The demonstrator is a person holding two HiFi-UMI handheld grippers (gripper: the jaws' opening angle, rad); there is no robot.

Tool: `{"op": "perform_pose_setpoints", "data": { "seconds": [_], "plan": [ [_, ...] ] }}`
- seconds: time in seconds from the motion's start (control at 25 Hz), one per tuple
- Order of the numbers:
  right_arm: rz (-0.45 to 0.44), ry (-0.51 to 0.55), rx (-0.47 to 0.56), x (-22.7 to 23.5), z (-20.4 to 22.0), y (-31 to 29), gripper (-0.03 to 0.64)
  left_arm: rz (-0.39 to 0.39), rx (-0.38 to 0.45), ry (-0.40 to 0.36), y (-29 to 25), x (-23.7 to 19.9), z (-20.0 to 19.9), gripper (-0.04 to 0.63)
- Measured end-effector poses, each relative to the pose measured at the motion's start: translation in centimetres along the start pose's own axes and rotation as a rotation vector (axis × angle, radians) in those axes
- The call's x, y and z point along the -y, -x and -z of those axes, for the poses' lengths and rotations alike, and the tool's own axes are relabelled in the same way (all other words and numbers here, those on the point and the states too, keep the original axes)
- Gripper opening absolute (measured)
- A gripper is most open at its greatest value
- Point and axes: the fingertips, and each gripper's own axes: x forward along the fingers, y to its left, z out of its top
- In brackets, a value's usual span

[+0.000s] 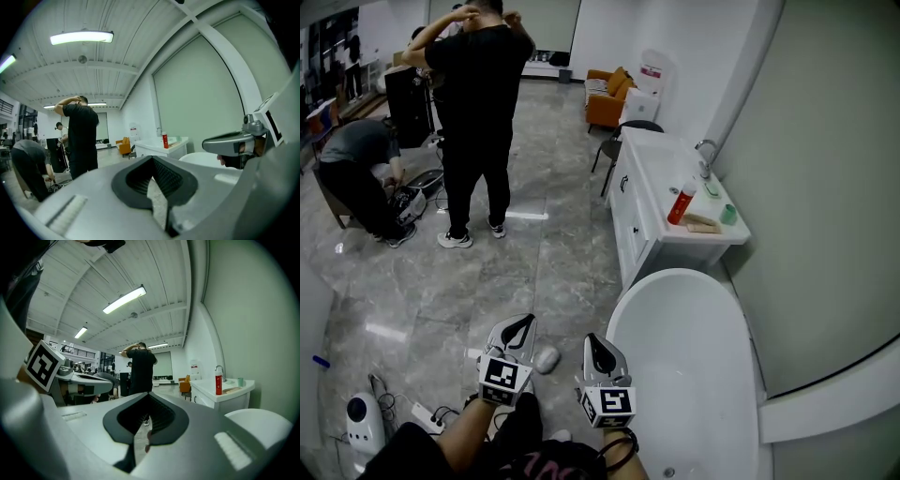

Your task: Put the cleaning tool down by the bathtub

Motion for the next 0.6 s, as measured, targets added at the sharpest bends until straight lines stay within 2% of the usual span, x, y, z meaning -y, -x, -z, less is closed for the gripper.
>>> {"op": "perform_pose_setpoints", "data": {
  "seconds": [0.32, 0.6],
  "plan": [
    [0.013, 0.006, -0.001, 0.5, 0.0, 1.0, 0.012, 0.009, -0.009, -0.017, 0.8, 1.1, 0.5, 0.002],
    [0.036, -0.009, -0.007, 0.1, 0.4, 1.5, 0.012, 0.018, -0.028, 0.001, 1.6, 1.2, 0.3, 0.002]
  ]
}}
